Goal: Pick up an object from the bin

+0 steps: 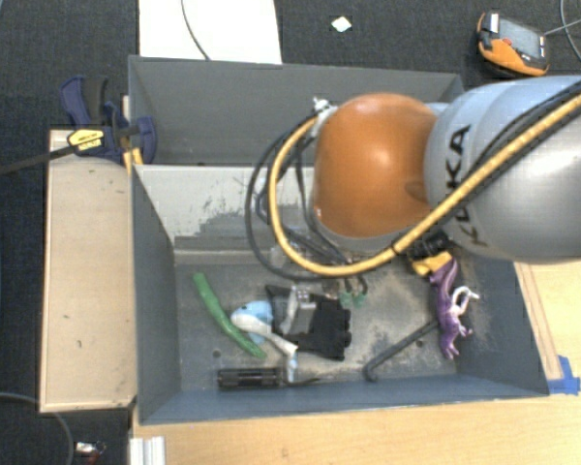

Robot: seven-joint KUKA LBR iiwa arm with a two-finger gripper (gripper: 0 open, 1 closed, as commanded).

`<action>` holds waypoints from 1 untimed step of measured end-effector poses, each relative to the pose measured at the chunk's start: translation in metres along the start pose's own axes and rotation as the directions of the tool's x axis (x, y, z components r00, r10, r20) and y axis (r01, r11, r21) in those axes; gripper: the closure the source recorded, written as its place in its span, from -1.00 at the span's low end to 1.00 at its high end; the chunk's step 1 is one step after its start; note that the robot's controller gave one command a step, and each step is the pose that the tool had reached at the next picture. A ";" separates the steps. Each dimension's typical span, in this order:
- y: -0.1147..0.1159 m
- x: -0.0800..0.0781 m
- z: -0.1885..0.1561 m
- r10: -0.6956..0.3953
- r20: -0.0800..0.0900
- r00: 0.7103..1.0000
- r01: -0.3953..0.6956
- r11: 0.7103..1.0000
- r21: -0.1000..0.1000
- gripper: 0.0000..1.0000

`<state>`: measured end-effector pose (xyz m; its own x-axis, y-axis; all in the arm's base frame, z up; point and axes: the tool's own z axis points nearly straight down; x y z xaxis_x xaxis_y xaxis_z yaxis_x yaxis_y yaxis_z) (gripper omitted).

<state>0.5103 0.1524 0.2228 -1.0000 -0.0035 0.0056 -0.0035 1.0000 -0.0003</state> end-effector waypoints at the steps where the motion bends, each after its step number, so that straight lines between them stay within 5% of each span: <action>1: -0.001 -0.002 -0.004 0.006 0.008 1.000 -0.006 1.000 -0.002 -1.00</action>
Offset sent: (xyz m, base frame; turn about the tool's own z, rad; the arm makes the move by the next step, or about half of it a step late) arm 0.0037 -0.0689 -0.1528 0.1792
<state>0.5121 0.1513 0.2272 -1.0000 0.0030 -0.0027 0.0030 1.0000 0.0013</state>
